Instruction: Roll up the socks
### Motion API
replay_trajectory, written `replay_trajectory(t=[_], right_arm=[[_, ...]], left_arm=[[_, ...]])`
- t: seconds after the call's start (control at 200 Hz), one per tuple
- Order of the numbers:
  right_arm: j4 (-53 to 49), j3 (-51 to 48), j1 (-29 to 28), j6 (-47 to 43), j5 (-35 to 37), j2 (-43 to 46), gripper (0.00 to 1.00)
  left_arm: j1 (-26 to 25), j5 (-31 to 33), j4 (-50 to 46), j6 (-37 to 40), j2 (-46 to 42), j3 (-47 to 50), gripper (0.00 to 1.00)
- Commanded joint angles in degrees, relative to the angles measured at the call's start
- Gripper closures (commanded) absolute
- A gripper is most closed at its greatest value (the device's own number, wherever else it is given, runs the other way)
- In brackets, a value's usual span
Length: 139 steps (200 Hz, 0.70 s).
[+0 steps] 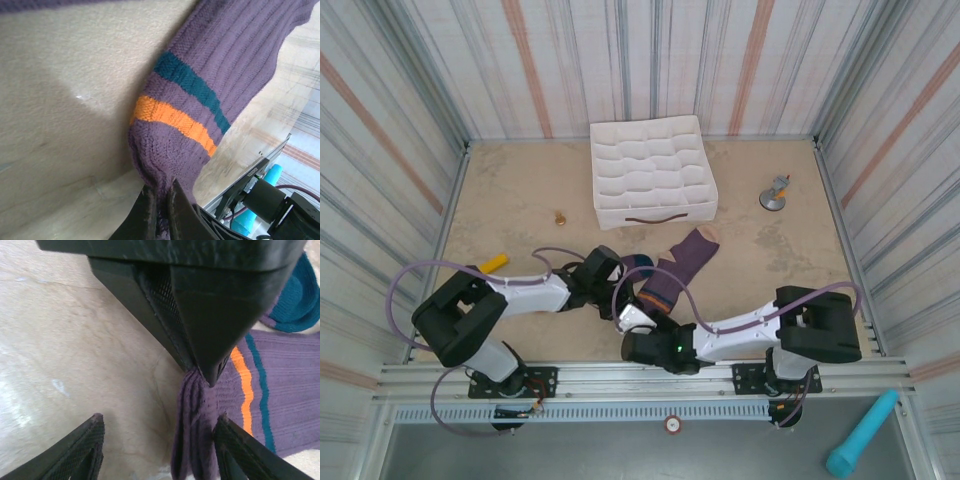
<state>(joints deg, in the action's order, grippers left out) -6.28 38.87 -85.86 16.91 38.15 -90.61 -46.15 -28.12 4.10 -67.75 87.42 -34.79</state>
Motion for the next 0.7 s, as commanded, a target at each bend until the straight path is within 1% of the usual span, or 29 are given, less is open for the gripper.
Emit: replay_trajectory(t=[0.0, 0.175, 0.341, 0.546, 0.691], right_arm=[[0.31, 0.66, -0.35, -3.13, 4.48, -1.65, 0.42], [0.91, -1.74, -0.35, -1.86, 4.78, -1.09, 0.45], [1.68, -3.27, -0.25, -1.64, 5.03, -1.22, 0.54], [2.48, -5.15, 0.17, -0.47, 4.92, -1.76, 0.58], [3.42, -5.48, 0.82, -0.21, 5.19, -2.35, 0.64]], left_arm=[[-0.02, -1.56, -3.18, 0.52, 0.89, -1.6, 1.0], [0.1, -2.18, -4.37, 1.1, 1.92, -2.67, 1.0], [0.1, -3.34, -3.75, 0.78, 3.66, -3.01, 1.0], [0.1, -4.16, -2.99, 0.33, 5.04, -3.97, 1.0], [0.1, -4.46, -2.9, 0.3, 5.61, -4.06, 1.0]])
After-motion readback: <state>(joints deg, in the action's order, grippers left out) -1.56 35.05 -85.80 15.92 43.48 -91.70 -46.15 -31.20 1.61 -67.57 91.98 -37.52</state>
